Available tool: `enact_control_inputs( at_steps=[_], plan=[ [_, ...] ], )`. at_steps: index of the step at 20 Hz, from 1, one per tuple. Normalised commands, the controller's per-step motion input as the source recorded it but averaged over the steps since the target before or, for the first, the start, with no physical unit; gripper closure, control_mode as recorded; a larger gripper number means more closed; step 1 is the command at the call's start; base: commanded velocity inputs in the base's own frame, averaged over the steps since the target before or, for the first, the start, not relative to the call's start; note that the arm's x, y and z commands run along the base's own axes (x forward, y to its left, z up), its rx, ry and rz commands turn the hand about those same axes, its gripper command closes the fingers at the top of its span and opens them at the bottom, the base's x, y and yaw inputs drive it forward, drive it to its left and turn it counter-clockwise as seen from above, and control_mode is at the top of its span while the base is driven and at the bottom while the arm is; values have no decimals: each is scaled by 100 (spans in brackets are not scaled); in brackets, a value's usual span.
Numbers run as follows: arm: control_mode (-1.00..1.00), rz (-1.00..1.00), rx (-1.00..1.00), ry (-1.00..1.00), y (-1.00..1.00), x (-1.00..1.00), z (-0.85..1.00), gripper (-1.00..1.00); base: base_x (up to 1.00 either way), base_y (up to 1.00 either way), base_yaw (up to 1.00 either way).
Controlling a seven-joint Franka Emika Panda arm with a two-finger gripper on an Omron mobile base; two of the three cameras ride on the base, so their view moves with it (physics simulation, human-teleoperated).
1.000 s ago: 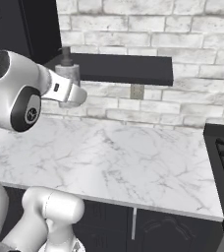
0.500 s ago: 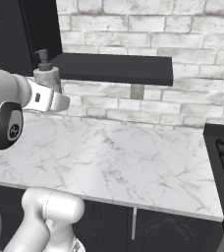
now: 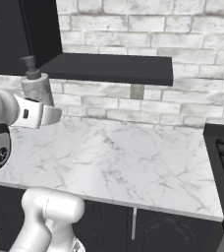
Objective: Open the cabinet. Pick the soap dispenser and place it next to the sink. Then close the cabinet.
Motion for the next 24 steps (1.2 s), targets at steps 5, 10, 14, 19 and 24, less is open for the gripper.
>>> enact_control_inputs(
  at_steps=[5, 10, 14, 19, 24],
  plan=[
    [-100, 0, 0, -3, -7, -3, 0, 100, 0, 0, 0],
    [-100, -3, 0, 0, -34, 13, 0, 100, 0, 0, 0],
    [-100, -3, 0, 0, -9, 0, 0, 100, 0, 0, 0],
    [-100, -2, 0, 0, 0, -22, -1, 100, 0, 0, 0],
    [100, 0, 0, 0, 0, -7, -1, 100, -33, 0, -2]
  ],
)
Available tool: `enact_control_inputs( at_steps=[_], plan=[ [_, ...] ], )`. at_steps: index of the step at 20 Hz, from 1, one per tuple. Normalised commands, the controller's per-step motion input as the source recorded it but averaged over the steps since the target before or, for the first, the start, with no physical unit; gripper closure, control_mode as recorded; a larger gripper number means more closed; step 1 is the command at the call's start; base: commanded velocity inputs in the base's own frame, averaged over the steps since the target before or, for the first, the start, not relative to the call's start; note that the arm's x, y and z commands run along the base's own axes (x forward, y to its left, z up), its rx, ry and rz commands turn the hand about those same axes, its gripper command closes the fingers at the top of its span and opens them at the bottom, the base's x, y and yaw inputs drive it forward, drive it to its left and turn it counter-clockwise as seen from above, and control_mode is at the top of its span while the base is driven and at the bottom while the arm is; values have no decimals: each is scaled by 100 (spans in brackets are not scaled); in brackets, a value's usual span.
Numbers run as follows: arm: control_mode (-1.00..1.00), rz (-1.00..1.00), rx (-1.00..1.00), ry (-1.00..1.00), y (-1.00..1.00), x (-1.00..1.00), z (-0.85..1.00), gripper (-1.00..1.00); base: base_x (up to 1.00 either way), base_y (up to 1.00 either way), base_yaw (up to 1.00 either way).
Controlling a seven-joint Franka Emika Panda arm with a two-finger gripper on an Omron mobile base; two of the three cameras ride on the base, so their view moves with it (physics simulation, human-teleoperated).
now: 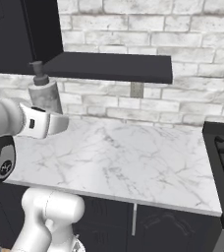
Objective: Open the cabinet. Pick the soap dispenser and place it next to the sink. Then close the cabinet.
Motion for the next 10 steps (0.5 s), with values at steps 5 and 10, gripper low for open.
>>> enact_control_inputs(
  at_steps=[5, 10],
  plan=[
    [100, 0, 0, 0, 0, 0, 0, 100, -29, 0, -5],
    [100, 0, 0, 0, 0, 0, 0, 100, -7, -15, -8]
  ],
)
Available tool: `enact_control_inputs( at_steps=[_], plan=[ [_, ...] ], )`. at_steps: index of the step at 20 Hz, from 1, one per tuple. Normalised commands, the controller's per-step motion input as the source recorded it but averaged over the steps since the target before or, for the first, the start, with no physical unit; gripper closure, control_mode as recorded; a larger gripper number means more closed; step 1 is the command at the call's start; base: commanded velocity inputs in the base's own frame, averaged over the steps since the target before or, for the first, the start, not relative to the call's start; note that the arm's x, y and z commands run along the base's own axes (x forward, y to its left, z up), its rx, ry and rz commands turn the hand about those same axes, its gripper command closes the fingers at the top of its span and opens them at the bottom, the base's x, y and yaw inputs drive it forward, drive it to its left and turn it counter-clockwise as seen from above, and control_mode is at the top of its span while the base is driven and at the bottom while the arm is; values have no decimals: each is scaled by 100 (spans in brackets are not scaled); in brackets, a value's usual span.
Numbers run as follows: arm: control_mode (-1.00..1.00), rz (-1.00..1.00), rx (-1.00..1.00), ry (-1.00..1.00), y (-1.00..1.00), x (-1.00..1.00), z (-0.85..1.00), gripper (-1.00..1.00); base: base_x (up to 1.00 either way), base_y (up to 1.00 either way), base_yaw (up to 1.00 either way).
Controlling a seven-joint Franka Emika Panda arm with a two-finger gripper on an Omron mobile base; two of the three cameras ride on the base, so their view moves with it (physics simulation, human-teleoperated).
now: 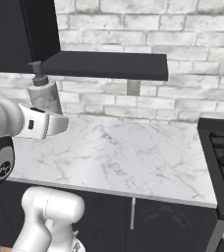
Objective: Open the cabinet. Pick the soap dispenser and place it next to the sink. Then close the cabinet.
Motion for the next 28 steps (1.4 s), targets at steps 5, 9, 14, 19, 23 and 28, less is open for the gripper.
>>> enact_control_inputs(
  at_steps=[5, 9, 14, 19, 23, 28],
  plan=[
    [100, 0, 0, 0, 0, 0, 0, 100, 0, -46, -23],
    [100, 0, 0, 0, 0, 0, 0, 100, -12, -56, -49],
    [100, 0, 0, 0, 0, 0, 0, 100, -48, -67, -63],
    [100, 0, 0, 0, 0, 0, 0, 100, -45, -21, -81],
    [100, 0, 0, 0, 0, 0, 0, 100, -41, -1, -87],
    [100, 0, 0, 0, 0, 0, 0, 100, -34, -7, -91]
  ],
)
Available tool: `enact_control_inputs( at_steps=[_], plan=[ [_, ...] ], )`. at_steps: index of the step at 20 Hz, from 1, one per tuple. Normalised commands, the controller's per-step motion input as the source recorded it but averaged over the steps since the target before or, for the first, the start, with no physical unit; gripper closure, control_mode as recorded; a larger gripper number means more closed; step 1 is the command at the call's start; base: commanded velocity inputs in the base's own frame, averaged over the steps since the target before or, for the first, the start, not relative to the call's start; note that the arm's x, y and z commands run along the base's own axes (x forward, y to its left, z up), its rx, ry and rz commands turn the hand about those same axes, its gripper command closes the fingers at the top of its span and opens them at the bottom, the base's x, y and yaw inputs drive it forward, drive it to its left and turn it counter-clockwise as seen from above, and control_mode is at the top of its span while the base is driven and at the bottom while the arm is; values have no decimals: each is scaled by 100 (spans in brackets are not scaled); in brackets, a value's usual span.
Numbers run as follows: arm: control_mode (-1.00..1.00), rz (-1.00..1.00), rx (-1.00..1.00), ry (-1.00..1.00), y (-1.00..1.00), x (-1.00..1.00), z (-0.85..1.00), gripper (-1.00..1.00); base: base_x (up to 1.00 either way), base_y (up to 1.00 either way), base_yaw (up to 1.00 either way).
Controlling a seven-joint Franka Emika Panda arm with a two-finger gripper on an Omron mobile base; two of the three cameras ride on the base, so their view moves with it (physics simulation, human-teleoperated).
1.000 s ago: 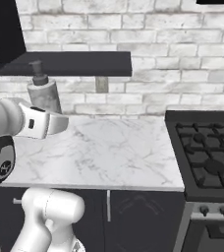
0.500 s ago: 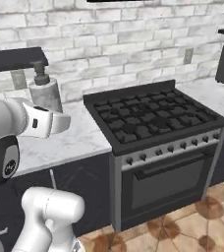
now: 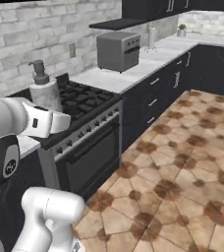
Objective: Open the cabinet. Pick the soap dispenser and place it next to the sink. Then close the cabinet.
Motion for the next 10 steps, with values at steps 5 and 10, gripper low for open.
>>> enact_control_inputs(
  at_steps=[5, 10],
  plan=[
    [100, 0, 0, 0, 0, 0, 0, 100, -25, 0, -97],
    [100, 0, 0, 0, 0, 0, 0, 100, -26, 0, -98]
  ],
)
